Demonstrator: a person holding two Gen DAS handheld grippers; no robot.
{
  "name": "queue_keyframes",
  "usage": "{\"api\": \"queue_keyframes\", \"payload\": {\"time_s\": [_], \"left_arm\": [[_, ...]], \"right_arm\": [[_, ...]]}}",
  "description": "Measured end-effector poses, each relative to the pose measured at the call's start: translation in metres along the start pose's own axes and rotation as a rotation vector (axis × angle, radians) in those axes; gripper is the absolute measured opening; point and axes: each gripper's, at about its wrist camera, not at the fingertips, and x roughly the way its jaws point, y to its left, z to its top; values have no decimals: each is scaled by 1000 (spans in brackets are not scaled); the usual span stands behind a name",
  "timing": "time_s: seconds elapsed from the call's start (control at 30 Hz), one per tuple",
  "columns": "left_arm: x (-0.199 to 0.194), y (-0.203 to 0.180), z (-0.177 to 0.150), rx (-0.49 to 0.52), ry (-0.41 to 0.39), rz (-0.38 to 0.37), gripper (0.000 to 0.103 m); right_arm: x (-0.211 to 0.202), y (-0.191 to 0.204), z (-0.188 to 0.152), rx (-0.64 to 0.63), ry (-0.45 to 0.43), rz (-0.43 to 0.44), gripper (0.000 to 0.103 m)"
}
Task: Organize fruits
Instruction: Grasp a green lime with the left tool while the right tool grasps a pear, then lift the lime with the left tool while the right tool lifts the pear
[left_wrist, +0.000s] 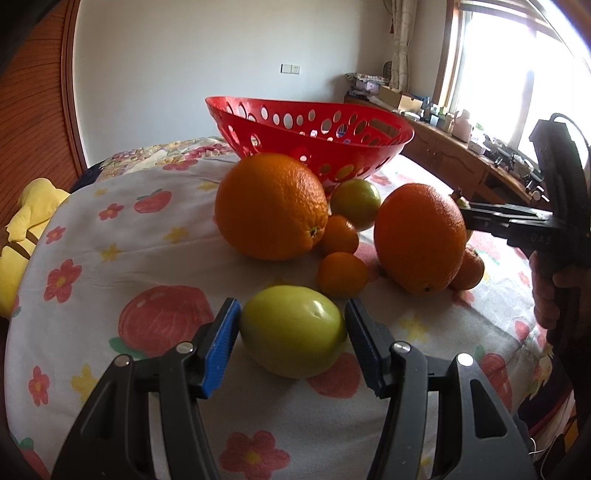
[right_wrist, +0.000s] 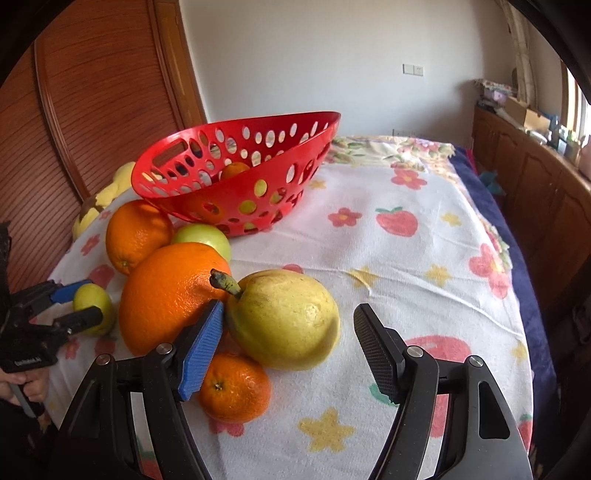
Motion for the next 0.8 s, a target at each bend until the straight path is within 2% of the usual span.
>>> {"api": "queue_keyframes", "payload": {"time_s": [0.03, 0.1, 0.17, 0.47, 0.53, 0.6, 0.73, 0.8], "left_arm": [[2, 0, 0, -3, 6, 7, 59], [3, 3, -1, -15, 13, 7, 59], [3, 4, -1, -22, 14, 3, 59], [5, 5, -4, -25, 22, 13, 59], [5, 5, -3, -24, 22, 14, 59], [6, 5, -3, -24, 23, 15, 59], [6, 6, -3, -29, 25, 14, 59], [5, 5, -4, -28, 23, 14, 59]], "right_arm": [[0, 0, 0, -1, 1, 6, 73], [1, -1, 1, 9, 6, 41, 64], [1, -1, 1, 6, 8, 47, 63], [-5, 6, -1, -52, 9, -6, 60], [-9, 7, 0, -66, -3, -26, 57], [-13, 9, 3, -85, -19, -55, 48], [-12, 5, 11, -91, -23, -68, 48], [-10, 0, 15, -73, -31, -75, 51]]}}
